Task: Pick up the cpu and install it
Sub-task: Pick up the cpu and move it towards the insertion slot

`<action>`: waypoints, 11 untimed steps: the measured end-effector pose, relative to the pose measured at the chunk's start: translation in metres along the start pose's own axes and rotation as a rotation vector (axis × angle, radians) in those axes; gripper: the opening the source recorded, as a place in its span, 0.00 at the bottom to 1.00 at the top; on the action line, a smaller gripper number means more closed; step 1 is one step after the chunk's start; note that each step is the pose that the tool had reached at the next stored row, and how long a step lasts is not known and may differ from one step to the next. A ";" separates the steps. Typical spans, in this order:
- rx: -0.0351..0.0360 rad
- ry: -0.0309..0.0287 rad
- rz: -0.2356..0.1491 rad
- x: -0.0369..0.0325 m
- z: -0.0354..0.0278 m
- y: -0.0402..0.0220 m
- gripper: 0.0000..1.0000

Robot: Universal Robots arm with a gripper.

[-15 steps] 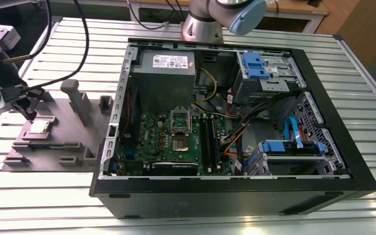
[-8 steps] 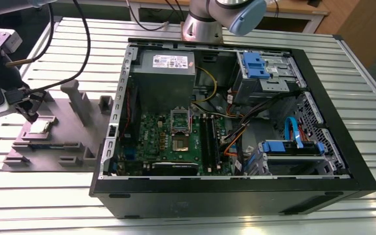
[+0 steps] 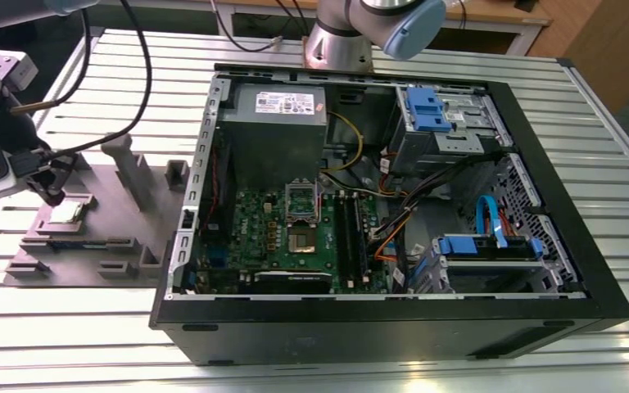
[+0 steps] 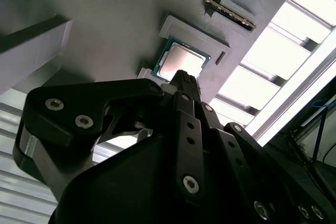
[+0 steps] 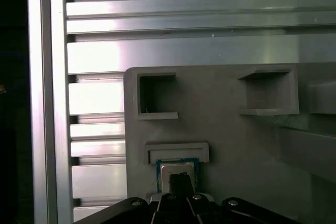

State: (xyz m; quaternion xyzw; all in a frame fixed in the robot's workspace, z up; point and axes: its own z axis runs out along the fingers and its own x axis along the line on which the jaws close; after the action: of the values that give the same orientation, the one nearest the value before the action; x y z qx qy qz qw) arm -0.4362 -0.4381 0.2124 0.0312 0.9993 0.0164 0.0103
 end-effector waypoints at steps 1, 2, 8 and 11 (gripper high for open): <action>0.0000 0.0000 0.000 0.0000 0.0005 -0.0005 0.10; -0.0001 -0.0001 0.000 0.0000 0.0011 -0.0007 0.10; 0.0000 0.0000 0.000 -0.0014 0.0045 -0.0017 0.10; 0.0000 0.0000 0.000 -0.0021 0.0051 -0.0017 0.10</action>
State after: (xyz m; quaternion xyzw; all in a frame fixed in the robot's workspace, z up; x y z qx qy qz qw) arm -0.4341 -0.4397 0.2073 0.0313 0.9993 0.0164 0.0104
